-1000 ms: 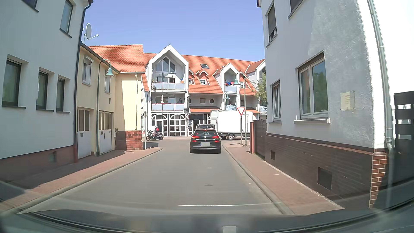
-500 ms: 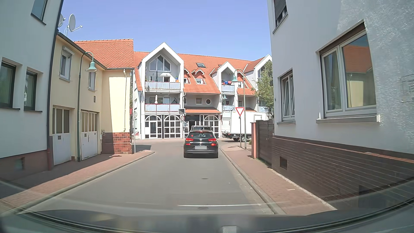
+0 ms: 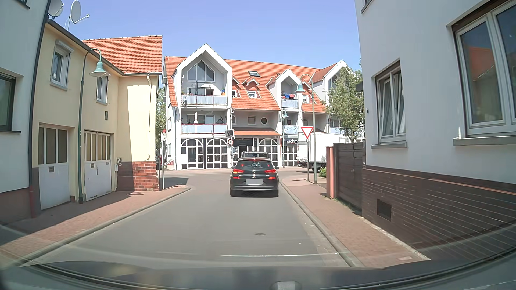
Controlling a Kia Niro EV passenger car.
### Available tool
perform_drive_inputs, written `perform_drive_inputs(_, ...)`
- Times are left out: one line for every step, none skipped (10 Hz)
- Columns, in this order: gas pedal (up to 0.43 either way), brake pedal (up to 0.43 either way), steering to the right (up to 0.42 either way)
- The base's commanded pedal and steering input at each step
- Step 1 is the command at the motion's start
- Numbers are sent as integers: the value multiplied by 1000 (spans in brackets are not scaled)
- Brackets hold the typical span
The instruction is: Follow the waypoints while adhering to traffic rules and regulations
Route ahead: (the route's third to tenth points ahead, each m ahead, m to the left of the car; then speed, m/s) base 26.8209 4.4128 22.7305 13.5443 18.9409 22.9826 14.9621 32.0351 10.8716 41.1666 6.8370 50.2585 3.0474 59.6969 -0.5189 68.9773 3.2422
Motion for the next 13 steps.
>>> perform_drive_inputs(0,0,-23)
perform_drive_inputs(0,0,-11)
perform_drive_inputs(0,6,-3)
perform_drive_inputs(0,12,-3)
perform_drive_inputs(0,30,-2)
perform_drive_inputs(0,49,-1)
perform_drive_inputs(0,61,0)
perform_drive_inputs(0,67,1)
perform_drive_inputs(0,85,2)
perform_drive_inputs(0,98,3)
perform_drive_inputs(0,110,5)
perform_drive_inputs(0,128,5)
perform_drive_inputs(0,152,5)
